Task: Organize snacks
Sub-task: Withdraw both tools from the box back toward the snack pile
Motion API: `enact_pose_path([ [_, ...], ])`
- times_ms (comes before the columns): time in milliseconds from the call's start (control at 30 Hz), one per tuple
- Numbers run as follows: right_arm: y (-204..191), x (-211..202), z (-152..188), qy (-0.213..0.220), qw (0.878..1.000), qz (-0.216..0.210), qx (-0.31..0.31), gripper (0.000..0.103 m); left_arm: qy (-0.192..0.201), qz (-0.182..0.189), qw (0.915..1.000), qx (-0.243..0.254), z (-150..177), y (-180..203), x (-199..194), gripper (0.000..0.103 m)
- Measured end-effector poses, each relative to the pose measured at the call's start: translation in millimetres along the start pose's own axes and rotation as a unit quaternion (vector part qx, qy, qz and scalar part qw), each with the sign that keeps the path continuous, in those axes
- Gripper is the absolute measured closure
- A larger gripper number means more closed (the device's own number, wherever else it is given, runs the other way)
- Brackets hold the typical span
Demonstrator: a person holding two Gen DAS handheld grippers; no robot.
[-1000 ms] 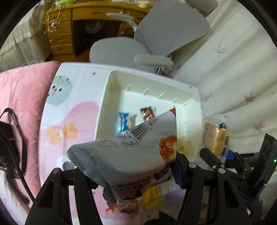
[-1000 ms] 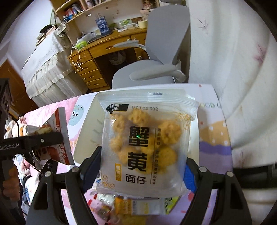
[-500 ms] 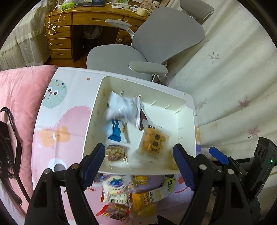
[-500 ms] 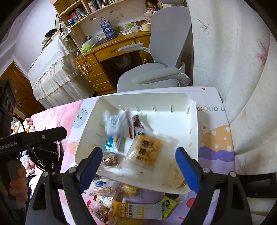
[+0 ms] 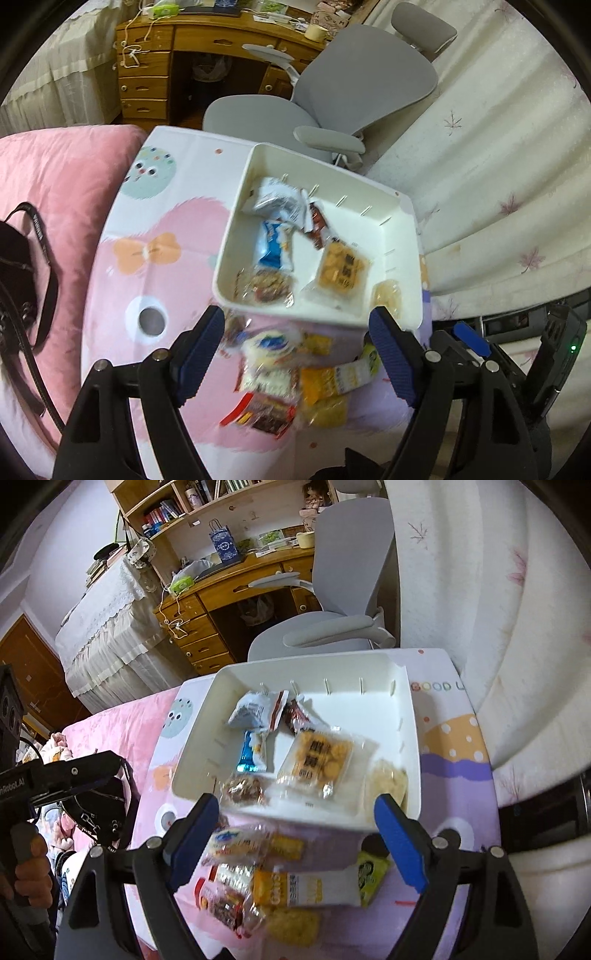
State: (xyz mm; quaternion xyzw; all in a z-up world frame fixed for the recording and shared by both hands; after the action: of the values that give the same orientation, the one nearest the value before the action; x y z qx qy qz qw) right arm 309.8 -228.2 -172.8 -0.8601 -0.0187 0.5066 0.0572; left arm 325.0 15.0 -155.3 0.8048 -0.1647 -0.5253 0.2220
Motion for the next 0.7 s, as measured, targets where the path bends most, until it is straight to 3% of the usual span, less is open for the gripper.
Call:
enact_pose_path([
  [433, -23, -42, 65, 0.017, 1.000, 0.008, 0.002, 0.016, -0.018, -0.011, 0.9998, -0.006, 79, -35, -40, 0.024],
  [700, -33, -51, 111, 0.011, 1.000, 0.011, -0.003, 0.016, -0.047, -0.019, 0.9983, -0.029, 121, -53, -40, 0.024],
])
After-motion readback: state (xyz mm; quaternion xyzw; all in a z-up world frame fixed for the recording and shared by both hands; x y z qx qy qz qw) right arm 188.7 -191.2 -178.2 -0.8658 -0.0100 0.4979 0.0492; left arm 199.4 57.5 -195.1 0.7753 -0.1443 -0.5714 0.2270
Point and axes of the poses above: each gripper's, at about its wrist camera, not at the fingertips, and x roughly the way its jaws point, y to its right, z to its underside, the point moved 7 cm from there along x, roughly the way its jaws point, and after that the axes turned 10 degrees about z, right-handed, at the moved point
